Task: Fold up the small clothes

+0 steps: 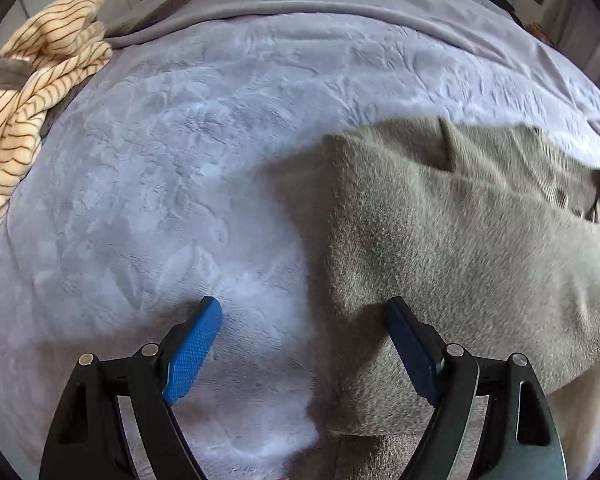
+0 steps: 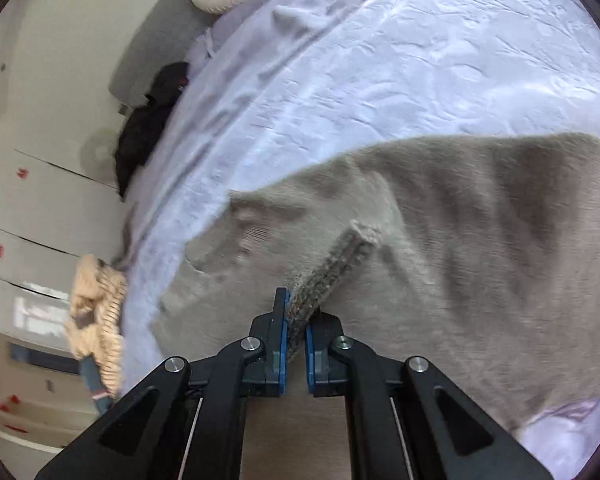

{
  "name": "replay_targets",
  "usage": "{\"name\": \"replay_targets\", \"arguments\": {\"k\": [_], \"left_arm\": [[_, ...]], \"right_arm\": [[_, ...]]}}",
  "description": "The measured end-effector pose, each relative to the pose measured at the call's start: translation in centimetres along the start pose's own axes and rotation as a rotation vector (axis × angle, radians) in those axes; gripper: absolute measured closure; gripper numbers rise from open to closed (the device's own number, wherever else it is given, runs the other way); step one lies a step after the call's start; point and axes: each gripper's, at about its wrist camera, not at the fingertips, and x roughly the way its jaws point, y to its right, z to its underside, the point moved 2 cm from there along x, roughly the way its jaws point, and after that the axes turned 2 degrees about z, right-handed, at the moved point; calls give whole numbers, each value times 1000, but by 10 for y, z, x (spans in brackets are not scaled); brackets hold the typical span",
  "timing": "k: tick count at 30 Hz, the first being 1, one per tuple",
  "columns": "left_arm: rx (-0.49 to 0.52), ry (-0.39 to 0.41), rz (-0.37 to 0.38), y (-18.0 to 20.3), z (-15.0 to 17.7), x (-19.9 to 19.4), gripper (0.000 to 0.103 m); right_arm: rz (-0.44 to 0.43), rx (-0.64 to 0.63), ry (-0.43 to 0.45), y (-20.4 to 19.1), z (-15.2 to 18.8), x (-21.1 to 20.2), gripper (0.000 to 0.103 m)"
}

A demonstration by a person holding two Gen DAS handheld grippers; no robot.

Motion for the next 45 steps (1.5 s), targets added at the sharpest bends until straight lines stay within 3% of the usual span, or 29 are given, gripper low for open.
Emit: {"name": "replay_targets", "arguments": {"k": [3,5,7,9,10,13,17,24,28,32,37,41,45], "left_arm": [[9,-9,-2,0,0,-1,18],[7,-25,0,-5,0,-6,18],[9,-22,1,-14,1,-18,18],[0,-43,28,-21,5,-25,18],[-9,-58,46,-24,7,-28,18],[-6,-83,61,-22,18,-42,18],[51,-104,79,8,33,-58,18],[168,-181,201,99,59,-70,18],[257,-185,223,151,67,-77,18],[322,-175,236,198,70,-81,18],[326,-153,235,239,61,-77,18],[276,-116,187,258,42,-69,18],[204,-69,145,261,21,-62,18]], "right_arm": [[80,23,-38,26,8,12,95],[68,61,-60,37,11,14,91],[61,81,-59,38,9,5,78],[61,63,-73,37,10,-4,50],[55,54,-82,35,12,-9,48],[52,56,-114,33,24,-27,47],[45,140,-139,48,46,-47,46],[33,265,-154,88,81,-82,46],[28,324,-144,115,87,-98,46],[28,347,-124,138,85,-113,46],[1,359,-86,156,77,-131,46],[-117,358,-44,145,57,-125,46],[-227,299,-52,106,27,-80,46]]}}
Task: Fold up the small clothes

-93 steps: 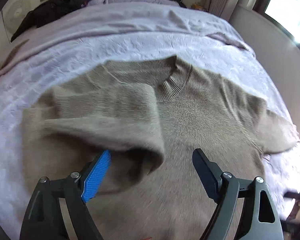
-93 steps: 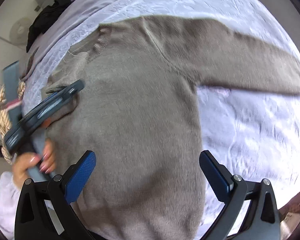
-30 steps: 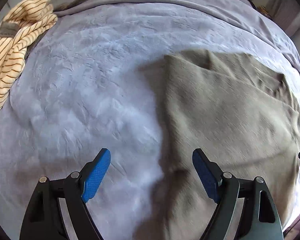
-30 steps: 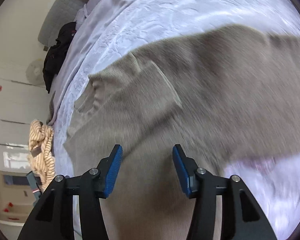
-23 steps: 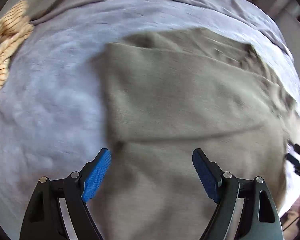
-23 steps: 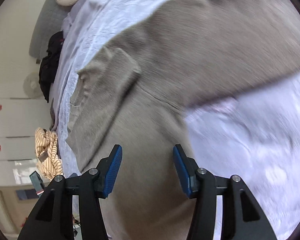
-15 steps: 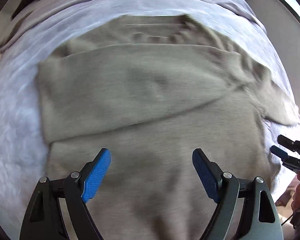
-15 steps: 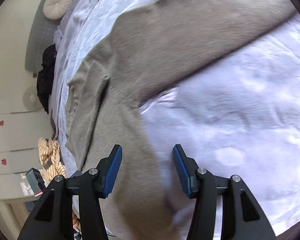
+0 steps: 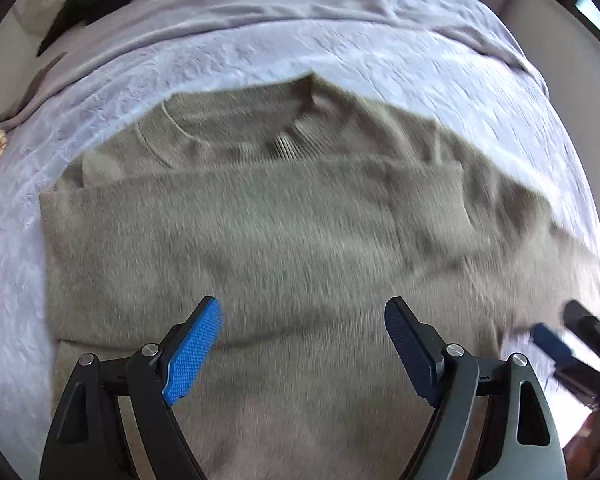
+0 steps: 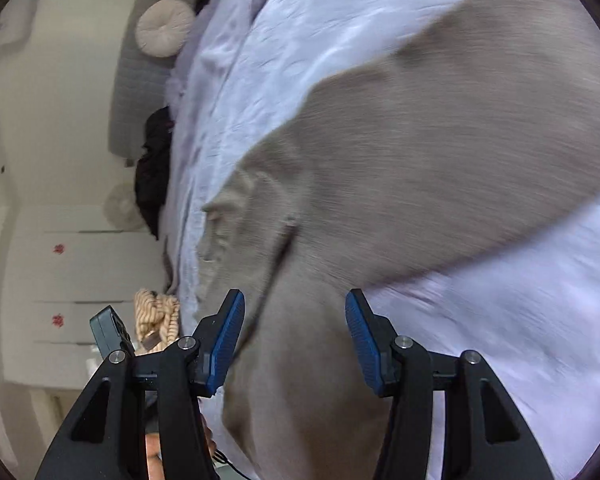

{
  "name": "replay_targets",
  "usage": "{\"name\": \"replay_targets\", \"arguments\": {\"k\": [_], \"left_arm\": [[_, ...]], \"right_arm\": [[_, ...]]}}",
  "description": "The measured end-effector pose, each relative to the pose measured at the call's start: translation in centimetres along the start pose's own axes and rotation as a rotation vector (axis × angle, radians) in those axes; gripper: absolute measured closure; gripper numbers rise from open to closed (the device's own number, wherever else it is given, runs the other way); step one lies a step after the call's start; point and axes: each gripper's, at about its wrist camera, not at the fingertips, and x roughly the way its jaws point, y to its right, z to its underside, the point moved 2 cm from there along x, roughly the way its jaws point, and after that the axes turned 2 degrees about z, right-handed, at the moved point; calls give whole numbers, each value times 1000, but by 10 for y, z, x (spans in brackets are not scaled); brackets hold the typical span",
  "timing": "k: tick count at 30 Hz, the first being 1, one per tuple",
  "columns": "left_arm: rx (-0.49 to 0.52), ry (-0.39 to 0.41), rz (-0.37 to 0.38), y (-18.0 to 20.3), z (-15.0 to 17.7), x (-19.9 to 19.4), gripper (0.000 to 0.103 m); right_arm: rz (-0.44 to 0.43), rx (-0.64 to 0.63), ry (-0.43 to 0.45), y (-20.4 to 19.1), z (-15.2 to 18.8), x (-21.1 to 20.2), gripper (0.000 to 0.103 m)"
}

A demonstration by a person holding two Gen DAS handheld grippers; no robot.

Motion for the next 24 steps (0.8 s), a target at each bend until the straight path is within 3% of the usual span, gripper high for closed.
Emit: {"name": "replay_targets", "arguments": {"k": [6,7,8,9,12,16,19,24], "left_arm": [[-16,8,-56,-7,-10,17,18],[-14,11,-55,-8,-9,18,18],[-9,17,-55,-7,-9,18,18],[-1,24,-59,-6,-8,17,18],[16,17,-53,-7,-4,20,18],[46,-28,-63,0,5,39,18],[65,-34,-79,2,9,46,18],[64,-43,-78,1,9,45,18]], "right_arm": [[-7,32,-29,-16,-31,76,50],[1,53,-28,-14,-35,83,58],[-1,65,-25,-14,-37,85,91],[1,69,-26,-15,-37,85,96],[15,12,-15,-23,-31,76,96],[126,-40,-29,-17,-21,75,96],[88,6,-43,-5,-24,76,94],[98,-61,-39,-16,-21,58,85]]}}
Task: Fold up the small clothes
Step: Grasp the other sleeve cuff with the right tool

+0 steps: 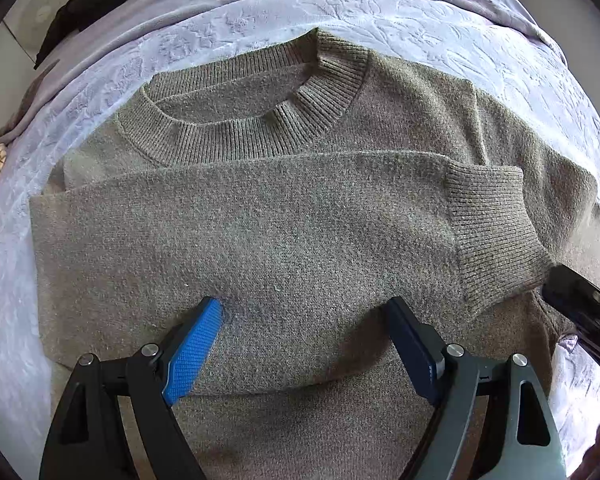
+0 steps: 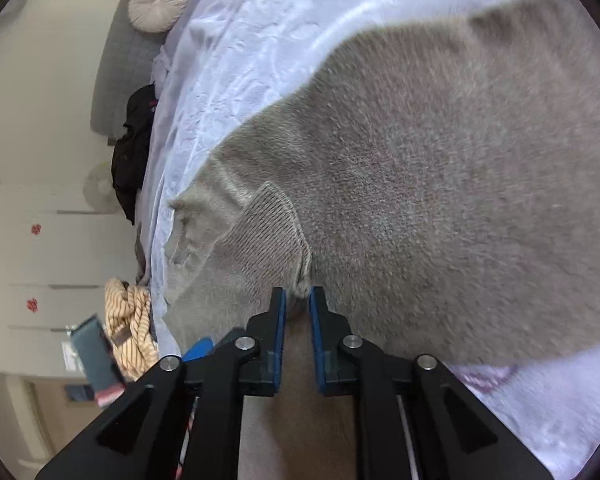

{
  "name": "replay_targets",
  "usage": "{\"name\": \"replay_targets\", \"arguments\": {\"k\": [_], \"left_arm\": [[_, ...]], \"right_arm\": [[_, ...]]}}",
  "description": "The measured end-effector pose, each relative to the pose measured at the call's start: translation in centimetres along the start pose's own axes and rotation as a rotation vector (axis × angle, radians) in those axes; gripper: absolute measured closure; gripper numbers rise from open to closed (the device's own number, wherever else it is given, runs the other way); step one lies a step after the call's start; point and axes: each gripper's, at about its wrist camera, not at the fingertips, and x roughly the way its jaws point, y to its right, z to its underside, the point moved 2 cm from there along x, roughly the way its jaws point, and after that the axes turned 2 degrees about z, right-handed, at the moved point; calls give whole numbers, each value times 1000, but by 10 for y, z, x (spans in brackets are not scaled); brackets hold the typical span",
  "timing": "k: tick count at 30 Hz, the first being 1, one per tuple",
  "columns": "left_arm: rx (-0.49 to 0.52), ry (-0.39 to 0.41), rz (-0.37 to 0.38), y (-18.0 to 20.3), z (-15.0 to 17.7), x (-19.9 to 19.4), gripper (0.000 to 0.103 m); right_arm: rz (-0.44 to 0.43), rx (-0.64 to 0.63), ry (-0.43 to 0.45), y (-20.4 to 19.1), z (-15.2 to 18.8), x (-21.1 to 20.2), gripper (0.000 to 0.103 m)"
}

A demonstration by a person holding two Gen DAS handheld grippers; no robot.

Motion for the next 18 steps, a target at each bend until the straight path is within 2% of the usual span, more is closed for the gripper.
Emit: {"name": "replay_targets", "arguments": {"k": [6,18], "left_arm": [[10,-5,-10,4,-1,-2,18],[45,-11,-33,13,3,-8,18]], "right_arm": [[32,10,28,21,13,-38,64],[74,115,121,77,26,-98,63]]}}
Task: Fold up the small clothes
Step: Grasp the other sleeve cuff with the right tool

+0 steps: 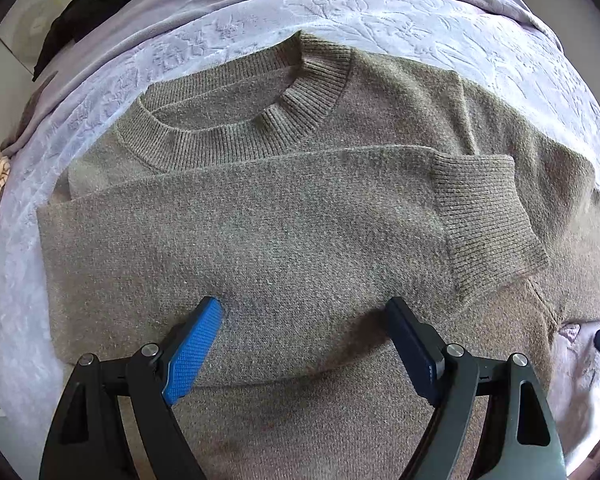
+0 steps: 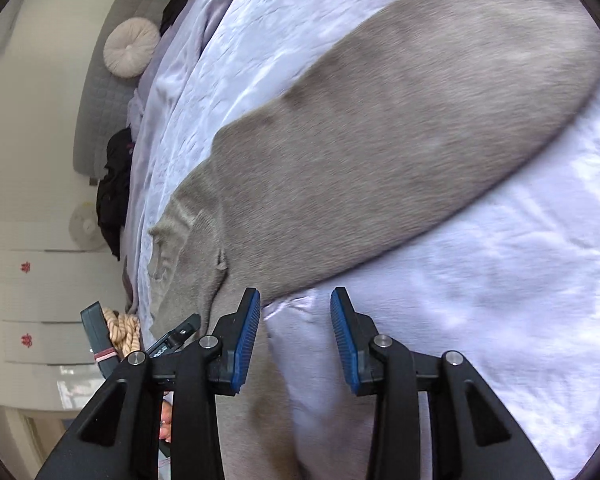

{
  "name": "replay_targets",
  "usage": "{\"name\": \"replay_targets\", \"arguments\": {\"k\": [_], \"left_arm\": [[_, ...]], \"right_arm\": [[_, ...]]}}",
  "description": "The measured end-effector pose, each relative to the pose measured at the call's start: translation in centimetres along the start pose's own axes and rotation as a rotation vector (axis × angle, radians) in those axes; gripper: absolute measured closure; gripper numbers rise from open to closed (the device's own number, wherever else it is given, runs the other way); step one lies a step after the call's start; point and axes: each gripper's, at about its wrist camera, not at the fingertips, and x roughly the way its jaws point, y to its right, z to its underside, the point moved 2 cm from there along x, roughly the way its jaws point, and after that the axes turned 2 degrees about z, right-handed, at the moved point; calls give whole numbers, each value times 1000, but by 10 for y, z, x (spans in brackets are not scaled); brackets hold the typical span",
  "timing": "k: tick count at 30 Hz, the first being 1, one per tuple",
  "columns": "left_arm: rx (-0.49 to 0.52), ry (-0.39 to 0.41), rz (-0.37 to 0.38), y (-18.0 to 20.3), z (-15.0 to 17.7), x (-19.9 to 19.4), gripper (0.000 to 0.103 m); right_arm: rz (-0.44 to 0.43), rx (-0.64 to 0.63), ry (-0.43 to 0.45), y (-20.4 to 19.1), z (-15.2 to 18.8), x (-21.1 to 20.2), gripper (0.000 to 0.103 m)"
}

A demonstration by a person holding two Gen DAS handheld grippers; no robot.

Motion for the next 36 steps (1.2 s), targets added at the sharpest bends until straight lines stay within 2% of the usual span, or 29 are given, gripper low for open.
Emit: {"name": "replay_targets", "arguments": {"k": [10,18,23,28,32,36], "left_arm": [[28,3,36,26,-4,-15,18],[107,15,124,85,-9,-27,18],[157,14,153,121,-10,-26,18],[167,12,158,138,-6,-24,18],[167,24,149,138,0,-25,18],[182,31,126,152,6,-23,18]], "right_arm": [[43,97,139,50,-24,-52,63],[40,224,260,91,-47,-83,61],[-6,304,294,114,-63,-86,61],[-61,303,326,119,-81,-81,61],[-113,275,362,115,-93,-82,58],[-172,282,363,108,-99,-82,60]]}}
